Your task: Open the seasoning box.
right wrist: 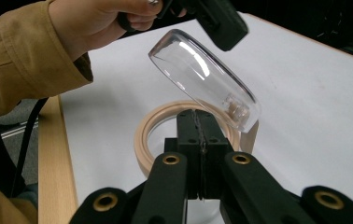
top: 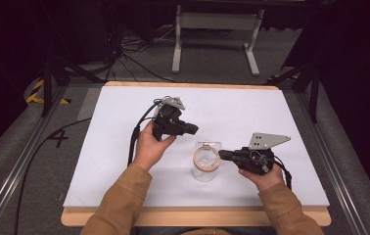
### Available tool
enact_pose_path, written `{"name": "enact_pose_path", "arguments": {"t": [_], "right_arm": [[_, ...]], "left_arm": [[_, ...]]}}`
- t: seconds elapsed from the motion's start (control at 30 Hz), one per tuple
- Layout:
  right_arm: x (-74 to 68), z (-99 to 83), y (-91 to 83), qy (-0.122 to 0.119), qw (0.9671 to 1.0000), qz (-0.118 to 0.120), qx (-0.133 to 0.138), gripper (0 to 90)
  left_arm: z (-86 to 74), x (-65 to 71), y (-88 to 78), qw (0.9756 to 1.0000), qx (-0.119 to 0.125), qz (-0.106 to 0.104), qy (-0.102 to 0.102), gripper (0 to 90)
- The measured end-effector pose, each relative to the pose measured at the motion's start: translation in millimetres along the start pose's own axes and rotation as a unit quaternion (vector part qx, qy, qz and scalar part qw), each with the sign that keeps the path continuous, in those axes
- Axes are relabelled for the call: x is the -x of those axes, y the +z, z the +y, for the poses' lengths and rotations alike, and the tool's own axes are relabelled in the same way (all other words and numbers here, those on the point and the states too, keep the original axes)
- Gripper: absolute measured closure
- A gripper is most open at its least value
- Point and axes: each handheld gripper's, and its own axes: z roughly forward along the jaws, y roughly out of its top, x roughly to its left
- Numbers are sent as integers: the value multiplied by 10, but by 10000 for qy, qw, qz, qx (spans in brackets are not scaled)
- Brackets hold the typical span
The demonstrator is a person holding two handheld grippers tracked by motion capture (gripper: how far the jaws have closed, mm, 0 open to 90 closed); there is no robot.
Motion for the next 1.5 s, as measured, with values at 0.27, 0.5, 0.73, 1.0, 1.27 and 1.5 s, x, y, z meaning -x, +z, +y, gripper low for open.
{"name": "enact_pose_path", "arguments": {"t": [0.27,0.5,0.73,1.0,1.27,1.5], "right_arm": [[61,54,-16,-36,9998,-37,191,897],[128,100,-16,-40,9996,-50,293,897],[156,76,45,-78,9991,-277,298,897],[197,35,84,58,9987,-430,284,896],[242,19,50,131,9984,-432,352,896],[238,32,14,109,9984,-399,394,895]], "left_arm": [[-104,28,-283,9997,58,232,-108,850],[-238,33,-472,9988,142,403,-251,841],[-310,-12,-561,9978,215,454,-433,841],[-331,-33,-528,9978,133,433,-475,841],[-346,-41,-544,9977,148,426,-515,841],[-350,-42,-569,9977,169,404,-509,836]]}}
